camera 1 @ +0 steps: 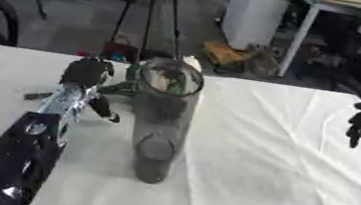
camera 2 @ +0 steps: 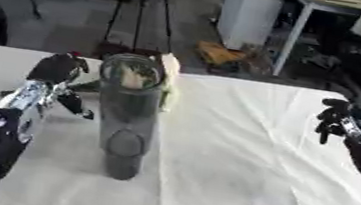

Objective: Arrange flowers into the vase.

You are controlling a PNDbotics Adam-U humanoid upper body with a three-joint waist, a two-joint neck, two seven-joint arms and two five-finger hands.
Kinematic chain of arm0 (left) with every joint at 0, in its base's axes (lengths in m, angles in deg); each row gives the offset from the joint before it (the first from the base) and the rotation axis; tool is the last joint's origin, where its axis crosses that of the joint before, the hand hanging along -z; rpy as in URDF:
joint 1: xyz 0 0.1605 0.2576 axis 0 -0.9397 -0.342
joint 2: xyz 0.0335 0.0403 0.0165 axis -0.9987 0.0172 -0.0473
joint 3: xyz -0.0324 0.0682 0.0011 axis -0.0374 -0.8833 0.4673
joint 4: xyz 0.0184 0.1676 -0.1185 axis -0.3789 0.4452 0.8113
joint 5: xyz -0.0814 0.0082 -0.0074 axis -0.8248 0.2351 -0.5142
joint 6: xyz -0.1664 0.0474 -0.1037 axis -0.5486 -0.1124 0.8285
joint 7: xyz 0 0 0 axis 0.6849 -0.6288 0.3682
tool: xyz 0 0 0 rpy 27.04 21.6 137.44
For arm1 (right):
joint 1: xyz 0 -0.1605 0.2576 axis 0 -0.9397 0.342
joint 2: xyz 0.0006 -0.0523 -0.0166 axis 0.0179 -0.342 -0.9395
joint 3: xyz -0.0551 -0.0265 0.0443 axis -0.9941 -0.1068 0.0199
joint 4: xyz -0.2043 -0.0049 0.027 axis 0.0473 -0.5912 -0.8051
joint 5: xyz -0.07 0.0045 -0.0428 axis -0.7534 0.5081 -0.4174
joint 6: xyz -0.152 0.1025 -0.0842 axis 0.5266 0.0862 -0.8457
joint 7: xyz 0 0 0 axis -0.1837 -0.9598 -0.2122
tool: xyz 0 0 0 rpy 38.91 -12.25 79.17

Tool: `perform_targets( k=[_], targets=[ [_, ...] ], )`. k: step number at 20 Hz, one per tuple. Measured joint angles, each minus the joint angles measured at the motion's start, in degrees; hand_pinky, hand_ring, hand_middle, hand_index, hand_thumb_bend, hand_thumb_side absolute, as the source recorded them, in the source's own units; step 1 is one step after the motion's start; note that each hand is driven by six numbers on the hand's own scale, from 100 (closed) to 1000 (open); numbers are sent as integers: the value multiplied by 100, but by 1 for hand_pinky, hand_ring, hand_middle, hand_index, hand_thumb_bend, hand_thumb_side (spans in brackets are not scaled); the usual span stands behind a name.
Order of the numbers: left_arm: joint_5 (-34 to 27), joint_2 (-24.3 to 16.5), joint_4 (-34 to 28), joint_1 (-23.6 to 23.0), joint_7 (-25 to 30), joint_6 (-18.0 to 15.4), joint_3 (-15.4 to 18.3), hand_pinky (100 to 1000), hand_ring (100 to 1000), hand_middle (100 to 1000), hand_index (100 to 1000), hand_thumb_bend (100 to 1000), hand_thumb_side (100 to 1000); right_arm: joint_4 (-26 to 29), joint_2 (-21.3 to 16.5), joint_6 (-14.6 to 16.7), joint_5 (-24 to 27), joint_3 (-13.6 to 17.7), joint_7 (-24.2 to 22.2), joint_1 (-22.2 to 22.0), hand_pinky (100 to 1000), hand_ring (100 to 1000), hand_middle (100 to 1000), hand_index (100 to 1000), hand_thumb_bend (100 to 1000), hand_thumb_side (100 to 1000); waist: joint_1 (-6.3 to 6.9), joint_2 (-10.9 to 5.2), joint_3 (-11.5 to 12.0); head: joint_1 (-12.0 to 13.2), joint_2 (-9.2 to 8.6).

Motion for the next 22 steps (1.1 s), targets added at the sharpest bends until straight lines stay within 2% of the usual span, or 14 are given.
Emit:
perform_targets(
  k=[11, 14, 18, 21, 22],
  targets=[
    [-37, 0, 166, 77, -580, 367, 239, 577, 629, 539, 733, 922, 186, -3, 25, 0, 3, -27, 0, 63, 312, 473, 539, 793, 100, 664, 25, 197, -153, 75, -83],
    [-75, 0, 179, 114, -704, 419, 265, 555, 611, 515, 712, 891, 165, -3, 28, -2, 3, -32, -2, 106, 311, 473, 539, 793, 100, 664, 35, 247, -181, 94, -114],
    [-157, -2, 184, 132, -923, 506, 287, 537, 596, 498, 698, 780, 112, -15, 29, -2, 3, -34, -2, 130, 311, 473, 538, 793, 100, 668, 52, 322, -228, 118, -164],
    [-210, -2, 208, 170, -1053, 564, 294, 535, 595, 497, 698, 765, 106, -32, 29, -1, 4, -34, -1, 154, 311, 473, 538, 793, 100, 669, 54, 368, -257, 124, -202],
    [-221, -2, 214, 180, -1083, 577, 294, 527, 590, 492, 693, 663, 100, -32, 29, -1, 5, -34, -1, 157, 311, 472, 538, 793, 100, 670, 54, 374, -266, 124, -209]
  ],
)
